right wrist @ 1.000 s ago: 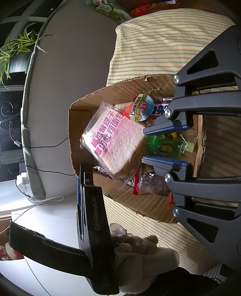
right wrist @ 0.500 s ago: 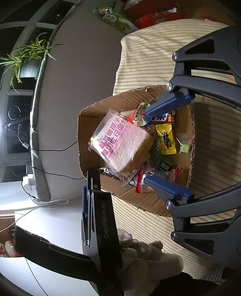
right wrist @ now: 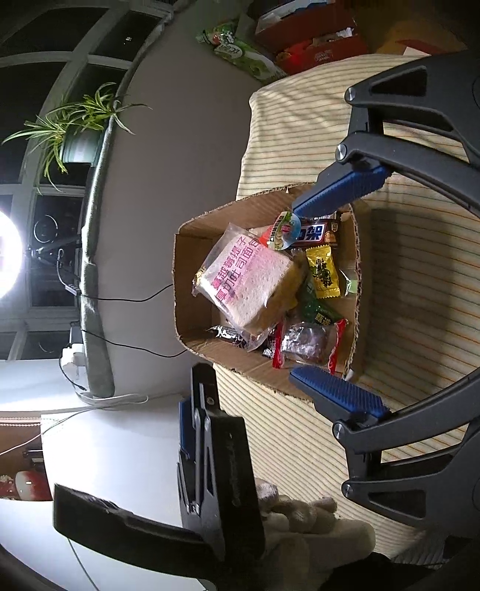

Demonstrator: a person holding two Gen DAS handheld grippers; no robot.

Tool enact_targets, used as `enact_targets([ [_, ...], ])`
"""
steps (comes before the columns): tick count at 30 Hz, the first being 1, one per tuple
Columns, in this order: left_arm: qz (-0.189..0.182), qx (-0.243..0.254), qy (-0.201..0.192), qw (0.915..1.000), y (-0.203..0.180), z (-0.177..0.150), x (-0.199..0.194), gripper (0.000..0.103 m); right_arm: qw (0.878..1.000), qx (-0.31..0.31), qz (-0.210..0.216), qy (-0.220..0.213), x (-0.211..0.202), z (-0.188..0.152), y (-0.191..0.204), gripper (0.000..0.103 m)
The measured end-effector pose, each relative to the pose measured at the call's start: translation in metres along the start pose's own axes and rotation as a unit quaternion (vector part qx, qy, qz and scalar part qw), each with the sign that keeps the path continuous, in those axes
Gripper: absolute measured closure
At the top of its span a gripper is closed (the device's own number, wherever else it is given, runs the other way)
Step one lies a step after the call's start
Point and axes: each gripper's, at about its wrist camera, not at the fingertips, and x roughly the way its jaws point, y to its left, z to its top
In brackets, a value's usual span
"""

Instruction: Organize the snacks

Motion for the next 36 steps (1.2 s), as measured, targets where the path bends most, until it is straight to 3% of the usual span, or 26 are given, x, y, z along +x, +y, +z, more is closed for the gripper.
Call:
enact_targets([
  [12, 0.016, -0.015, -0.035, 0.9991, 0.0, -0.032, -0.055, 0.034, 0.999, 0.01, -0.02, -0.032, -0.034, -0.007, 0.007, 0.004],
  [16, 0.031, -0.023, -0.043, 0.9983, -0.001, -0.049, -0.072, 0.034, 0.999, 0.016, -0.026, -0.038, -0.043, -0.012, 0.009, 0.003],
  [20, 0.046, -0.032, -0.048, 0.9973, 0.001, -0.064, -0.085, 0.027, 0.998, 0.018, -0.033, -0.041, -0.05, -0.017, 0.012, 0.002],
  [27, 0.067, -0.043, -0.044, 0.9959, 0.003, -0.085, -0.097, 0.026, 0.998, 0.013, -0.044, -0.045, -0.058, -0.028, 0.022, 0.001],
  [36, 0.065, -0.041, -0.047, 0.9959, -0.002, -0.094, -0.106, 0.026, 0.998, 0.012, -0.043, -0.047, -0.064, -0.034, 0.029, 0.0],
])
